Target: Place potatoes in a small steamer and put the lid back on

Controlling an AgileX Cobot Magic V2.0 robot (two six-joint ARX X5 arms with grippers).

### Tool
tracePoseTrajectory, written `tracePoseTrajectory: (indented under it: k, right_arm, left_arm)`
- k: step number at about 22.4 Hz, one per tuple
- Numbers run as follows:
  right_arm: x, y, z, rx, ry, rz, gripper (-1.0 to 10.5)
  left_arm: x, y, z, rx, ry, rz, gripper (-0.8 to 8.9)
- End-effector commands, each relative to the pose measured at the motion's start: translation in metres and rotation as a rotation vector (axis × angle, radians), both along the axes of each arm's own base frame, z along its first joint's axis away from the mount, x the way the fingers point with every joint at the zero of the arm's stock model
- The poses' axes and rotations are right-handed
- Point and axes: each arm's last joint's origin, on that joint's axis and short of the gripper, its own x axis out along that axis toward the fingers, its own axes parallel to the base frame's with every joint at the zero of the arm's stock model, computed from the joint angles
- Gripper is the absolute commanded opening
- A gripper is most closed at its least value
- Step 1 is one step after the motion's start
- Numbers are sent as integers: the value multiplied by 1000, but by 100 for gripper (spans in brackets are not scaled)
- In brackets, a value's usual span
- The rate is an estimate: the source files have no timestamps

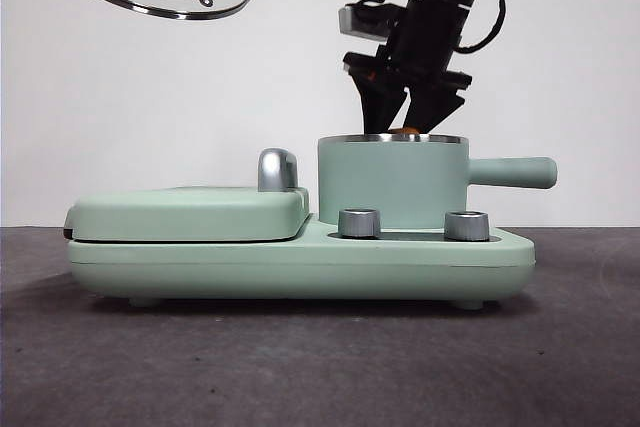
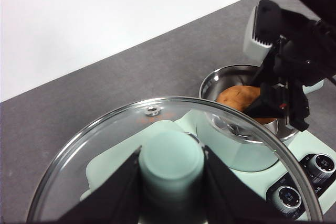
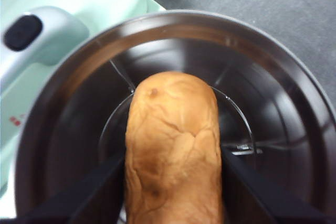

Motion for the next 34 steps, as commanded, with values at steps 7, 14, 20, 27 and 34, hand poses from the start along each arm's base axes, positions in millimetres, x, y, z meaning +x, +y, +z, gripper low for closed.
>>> tracePoseTrajectory:
  k: [7,14,20,27,34]
  right_arm:
    - [11,9,-5,13,-35,29,344]
    - [-46,-21,104,148,-195,-51,343]
    - [-147,-69,181,186,-285,-57,343]
    - [-214,-99,207,221,-352,-52,338]
    - [-263,-122,208,263,-452,-49,317]
  left_arm:
    - [-2,0,11,-10,-62,-10,15]
    - [-2,0,11,-13,-63,-9,14]
    - [2,-6,16,-55,-117,-17,14]
    - [15,-31,11,-81,-176,-84,14]
    - [32,-66,-6,-112,-172,-156,14]
